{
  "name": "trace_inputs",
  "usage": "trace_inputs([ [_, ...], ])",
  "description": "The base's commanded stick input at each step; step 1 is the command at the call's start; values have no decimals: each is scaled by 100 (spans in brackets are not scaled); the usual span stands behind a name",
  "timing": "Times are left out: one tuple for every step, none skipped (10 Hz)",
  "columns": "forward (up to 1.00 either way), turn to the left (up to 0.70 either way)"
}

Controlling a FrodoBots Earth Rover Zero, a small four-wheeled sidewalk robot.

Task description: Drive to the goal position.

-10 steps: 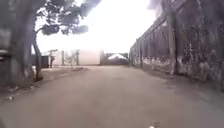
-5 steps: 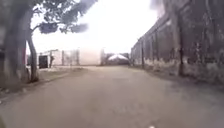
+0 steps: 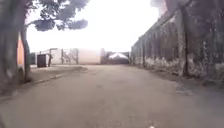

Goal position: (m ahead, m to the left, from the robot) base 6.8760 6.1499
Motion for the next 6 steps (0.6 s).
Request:
trace_inputs([
  [50,0],
  [50,0],
  [50,0],
  [50,0],
  [50,0],
  [50,0],
])
